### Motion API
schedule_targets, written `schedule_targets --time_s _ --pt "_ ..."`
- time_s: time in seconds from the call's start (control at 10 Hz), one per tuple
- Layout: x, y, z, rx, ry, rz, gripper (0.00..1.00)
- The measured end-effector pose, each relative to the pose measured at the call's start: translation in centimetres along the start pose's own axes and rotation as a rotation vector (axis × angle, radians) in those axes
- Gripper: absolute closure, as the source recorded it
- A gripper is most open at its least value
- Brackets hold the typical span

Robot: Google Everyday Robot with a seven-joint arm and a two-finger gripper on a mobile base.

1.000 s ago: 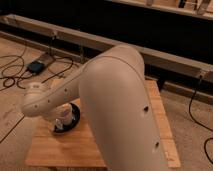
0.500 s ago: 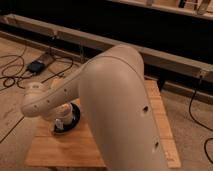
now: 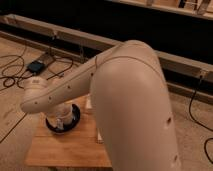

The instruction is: Place the ceramic cup in the ceramic bowl

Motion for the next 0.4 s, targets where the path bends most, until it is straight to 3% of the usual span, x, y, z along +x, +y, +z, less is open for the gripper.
schedule_targets --time_s 0.4 --pt "0.36 -0.07 -0.16 -0.006 0.001 0.017 0.2"
